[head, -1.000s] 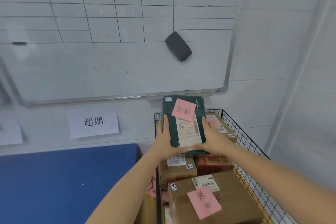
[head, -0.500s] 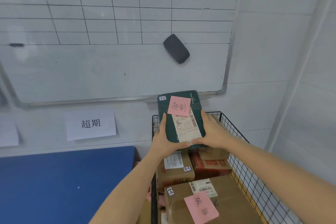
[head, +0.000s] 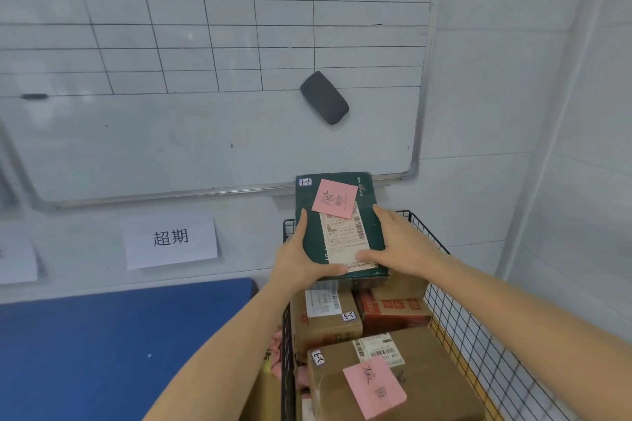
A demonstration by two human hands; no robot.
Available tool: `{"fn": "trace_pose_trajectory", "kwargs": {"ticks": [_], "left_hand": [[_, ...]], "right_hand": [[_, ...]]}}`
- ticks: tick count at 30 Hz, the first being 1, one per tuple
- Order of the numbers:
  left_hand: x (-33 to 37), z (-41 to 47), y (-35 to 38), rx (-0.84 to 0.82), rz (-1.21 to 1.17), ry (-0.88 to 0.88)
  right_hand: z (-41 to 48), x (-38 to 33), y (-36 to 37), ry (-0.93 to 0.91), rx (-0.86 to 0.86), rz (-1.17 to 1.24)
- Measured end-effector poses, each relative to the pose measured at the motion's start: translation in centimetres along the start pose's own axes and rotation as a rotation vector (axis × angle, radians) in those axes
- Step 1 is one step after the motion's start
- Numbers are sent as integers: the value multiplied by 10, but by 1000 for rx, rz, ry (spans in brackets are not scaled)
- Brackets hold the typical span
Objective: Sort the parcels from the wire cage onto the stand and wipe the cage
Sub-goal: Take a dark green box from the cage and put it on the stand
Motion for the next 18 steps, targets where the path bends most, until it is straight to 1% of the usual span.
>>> {"fn": "trace_pose_trajectory", "kwargs": {"ticks": [3, 8, 14, 18], "left_hand": [[8, -4, -6, -11, -13, -9], [29, -16, -25, -13, -45, -3], [48, -33, -69, 58, -10, 51], [39, -43, -95, 133, -8, 12]], "right_hand": [[2, -7, -17, -6, 36, -47], [8, -30, -59, -91, 76, -43], [10, -62, -86, -157, 127, -73], [13, -77, -82, -192, 142, -42]]}}
Point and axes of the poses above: each hand's wrist, its own z-axis towards the middle knuckle, its own y-axis out of the palm, x = y × z, the point moved 4 cm from there along z, towards the middle knuckle, and after that the axes turned 12 degrees about -y, right-handed, at the moved point
